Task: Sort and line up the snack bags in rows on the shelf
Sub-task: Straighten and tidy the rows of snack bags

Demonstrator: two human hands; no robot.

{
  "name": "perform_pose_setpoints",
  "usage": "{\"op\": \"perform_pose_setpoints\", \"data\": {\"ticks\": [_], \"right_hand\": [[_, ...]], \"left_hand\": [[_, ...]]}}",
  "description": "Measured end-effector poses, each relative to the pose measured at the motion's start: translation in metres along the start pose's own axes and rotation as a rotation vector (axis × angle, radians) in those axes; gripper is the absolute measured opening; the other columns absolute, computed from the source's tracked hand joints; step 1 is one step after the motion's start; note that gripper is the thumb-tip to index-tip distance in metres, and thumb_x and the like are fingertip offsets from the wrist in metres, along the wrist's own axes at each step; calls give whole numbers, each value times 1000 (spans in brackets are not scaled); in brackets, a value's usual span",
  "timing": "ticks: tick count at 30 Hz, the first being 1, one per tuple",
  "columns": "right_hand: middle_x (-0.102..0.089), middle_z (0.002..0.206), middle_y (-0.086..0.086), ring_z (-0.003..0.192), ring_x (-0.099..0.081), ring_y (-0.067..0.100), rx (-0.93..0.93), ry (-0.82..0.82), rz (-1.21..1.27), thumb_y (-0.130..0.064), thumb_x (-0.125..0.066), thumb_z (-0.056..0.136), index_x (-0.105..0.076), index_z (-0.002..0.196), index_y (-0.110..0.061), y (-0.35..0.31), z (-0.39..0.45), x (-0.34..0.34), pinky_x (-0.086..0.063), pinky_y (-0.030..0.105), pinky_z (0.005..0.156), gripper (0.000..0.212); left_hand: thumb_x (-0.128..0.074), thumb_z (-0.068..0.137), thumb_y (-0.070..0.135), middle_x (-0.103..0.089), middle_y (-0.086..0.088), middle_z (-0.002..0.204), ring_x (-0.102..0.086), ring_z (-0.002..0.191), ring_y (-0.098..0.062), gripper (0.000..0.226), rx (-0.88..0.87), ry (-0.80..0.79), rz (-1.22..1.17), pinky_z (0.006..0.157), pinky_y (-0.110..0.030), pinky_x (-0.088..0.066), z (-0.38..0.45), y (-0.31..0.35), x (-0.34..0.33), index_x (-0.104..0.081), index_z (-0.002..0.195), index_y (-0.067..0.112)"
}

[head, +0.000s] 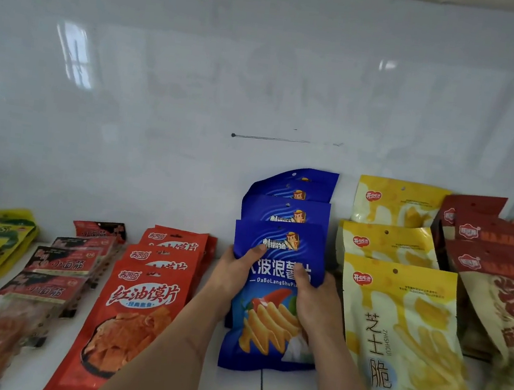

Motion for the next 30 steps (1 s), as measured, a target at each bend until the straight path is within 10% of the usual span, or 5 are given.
{"op": "perform_pose_setpoints", "data": {"ticks": [20,30], "right_hand": [[-68,116,3,97,-69,17,-20,1,22,-55,-61,91,-49,128,-21,-2,-2,0,-54,26,67,52],[-68,117,3,98,-69,19,-49,-26,9,-59,-63,88,-47,129,-19,-1,-11,-3,-58,33,76,59]], "left_hand": [[-76,85,45,-77,-9,104,-76,88,-25,48,42,5,-19,68,-36,-63,-5,11,-5,-53,121,23],[-70,87,51,-79,-14,100,-75,91,-30,50,170,-67,-34,93,-46,-59,-37,9,-4,-68,113,9]]}}
Point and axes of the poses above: each hand's wrist, its own z-axis towards the middle knuckle, its own x-axis out of the back of the hand, y = z × x, the point moved 8 cm from there along z, towards the middle knuckle
